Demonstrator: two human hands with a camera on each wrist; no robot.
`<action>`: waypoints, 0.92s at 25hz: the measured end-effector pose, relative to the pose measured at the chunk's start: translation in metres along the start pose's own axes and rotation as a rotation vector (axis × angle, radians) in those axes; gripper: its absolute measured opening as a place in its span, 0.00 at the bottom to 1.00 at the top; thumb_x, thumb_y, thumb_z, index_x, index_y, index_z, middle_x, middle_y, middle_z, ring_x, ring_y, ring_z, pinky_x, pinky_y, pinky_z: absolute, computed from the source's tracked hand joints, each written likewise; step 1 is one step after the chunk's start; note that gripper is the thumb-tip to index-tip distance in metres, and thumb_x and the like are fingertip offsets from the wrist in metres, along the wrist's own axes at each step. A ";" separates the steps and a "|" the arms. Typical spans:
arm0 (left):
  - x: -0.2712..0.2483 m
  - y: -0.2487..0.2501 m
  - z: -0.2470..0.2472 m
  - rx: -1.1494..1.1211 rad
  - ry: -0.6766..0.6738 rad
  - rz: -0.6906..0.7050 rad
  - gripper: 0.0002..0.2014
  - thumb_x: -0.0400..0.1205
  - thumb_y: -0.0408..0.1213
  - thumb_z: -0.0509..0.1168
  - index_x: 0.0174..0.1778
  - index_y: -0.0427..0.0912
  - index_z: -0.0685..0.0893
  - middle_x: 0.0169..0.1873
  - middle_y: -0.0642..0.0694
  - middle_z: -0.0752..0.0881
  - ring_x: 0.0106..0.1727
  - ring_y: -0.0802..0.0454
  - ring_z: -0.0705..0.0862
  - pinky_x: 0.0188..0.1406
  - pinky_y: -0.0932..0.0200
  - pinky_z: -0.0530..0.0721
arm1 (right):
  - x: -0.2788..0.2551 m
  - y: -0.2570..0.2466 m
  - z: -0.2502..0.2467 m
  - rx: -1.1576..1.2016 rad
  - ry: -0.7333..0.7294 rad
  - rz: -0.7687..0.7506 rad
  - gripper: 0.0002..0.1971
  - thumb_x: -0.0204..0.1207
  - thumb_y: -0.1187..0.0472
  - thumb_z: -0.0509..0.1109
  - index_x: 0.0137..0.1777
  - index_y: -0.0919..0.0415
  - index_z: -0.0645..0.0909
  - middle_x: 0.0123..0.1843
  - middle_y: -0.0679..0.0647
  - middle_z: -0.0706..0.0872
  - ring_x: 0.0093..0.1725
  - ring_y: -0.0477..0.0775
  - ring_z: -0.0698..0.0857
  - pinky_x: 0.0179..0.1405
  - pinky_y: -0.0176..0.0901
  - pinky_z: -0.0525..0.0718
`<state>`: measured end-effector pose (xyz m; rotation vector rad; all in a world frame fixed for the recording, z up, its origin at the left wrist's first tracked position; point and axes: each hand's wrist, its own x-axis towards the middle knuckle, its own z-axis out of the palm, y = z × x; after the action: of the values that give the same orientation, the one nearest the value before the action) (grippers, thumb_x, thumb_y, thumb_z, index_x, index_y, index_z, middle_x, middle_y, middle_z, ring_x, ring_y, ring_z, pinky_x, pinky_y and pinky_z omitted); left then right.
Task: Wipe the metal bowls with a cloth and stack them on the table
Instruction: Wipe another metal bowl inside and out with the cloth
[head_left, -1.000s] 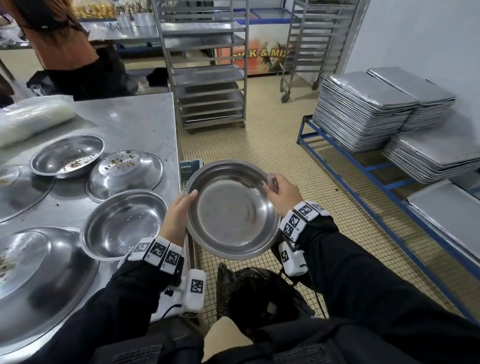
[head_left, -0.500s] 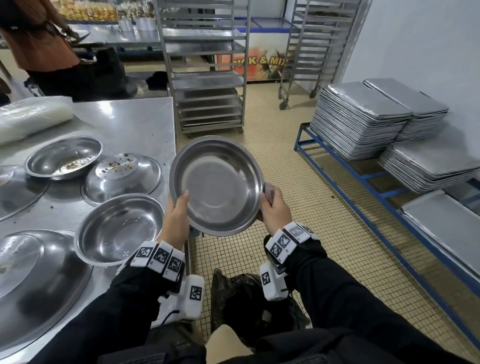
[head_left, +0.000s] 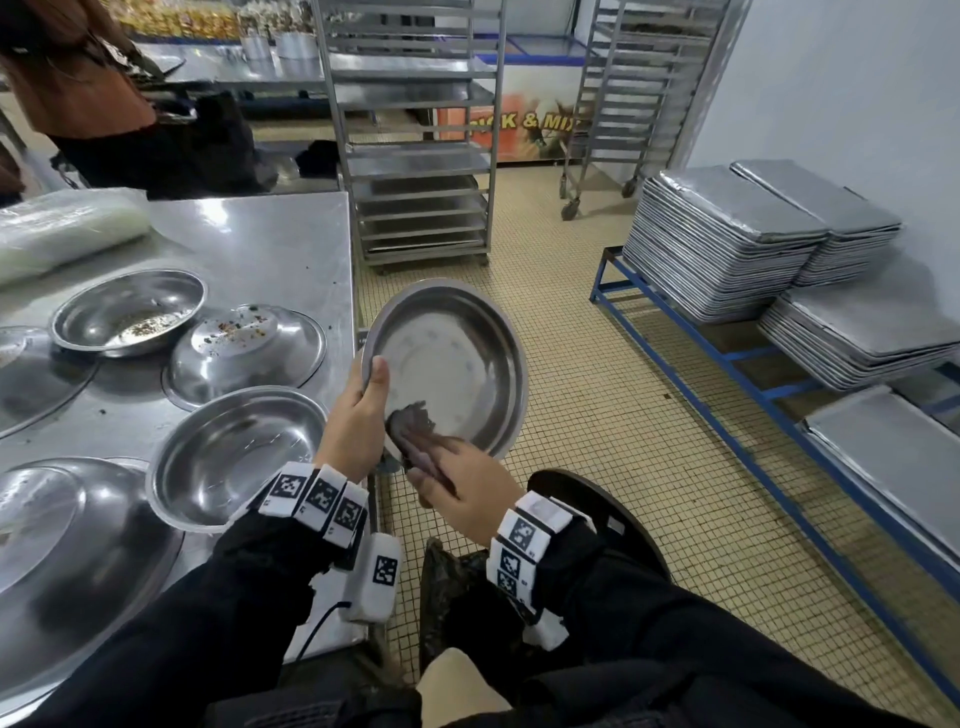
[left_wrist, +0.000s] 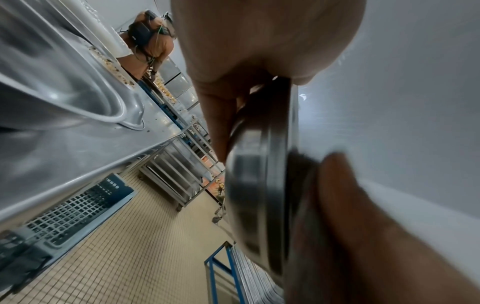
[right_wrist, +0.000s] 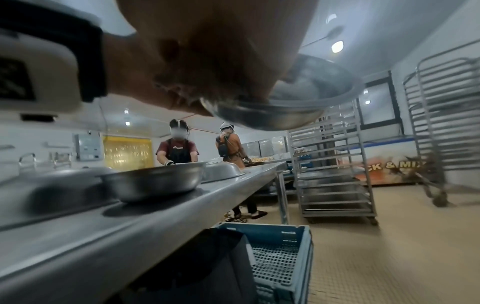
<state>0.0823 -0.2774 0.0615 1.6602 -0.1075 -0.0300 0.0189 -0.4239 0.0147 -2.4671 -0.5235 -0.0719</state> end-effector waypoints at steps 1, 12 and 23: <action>0.000 0.004 0.000 0.004 0.005 0.026 0.25 0.88 0.55 0.49 0.73 0.44 0.74 0.57 0.52 0.82 0.60 0.57 0.81 0.48 0.77 0.76 | -0.001 0.005 -0.001 -0.082 -0.008 0.002 0.28 0.83 0.40 0.45 0.80 0.49 0.64 0.75 0.50 0.76 0.74 0.50 0.72 0.73 0.44 0.71; -0.005 0.013 0.004 -0.002 0.066 0.098 0.15 0.90 0.50 0.49 0.64 0.49 0.76 0.51 0.60 0.82 0.53 0.67 0.80 0.52 0.75 0.74 | 0.001 0.002 -0.003 -0.094 0.098 0.104 0.34 0.82 0.38 0.35 0.76 0.50 0.71 0.77 0.48 0.73 0.79 0.46 0.65 0.82 0.48 0.56; -0.013 -0.004 -0.014 -0.133 -0.071 -0.148 0.30 0.77 0.65 0.56 0.57 0.43 0.87 0.49 0.38 0.91 0.52 0.35 0.89 0.50 0.40 0.86 | 0.018 0.043 -0.064 -0.154 0.402 0.441 0.33 0.83 0.42 0.50 0.84 0.56 0.49 0.84 0.56 0.55 0.80 0.57 0.62 0.69 0.45 0.74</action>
<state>0.0707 -0.2621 0.0579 1.5315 -0.0354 -0.2046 0.0565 -0.4860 0.0456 -2.5620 0.2050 -0.4296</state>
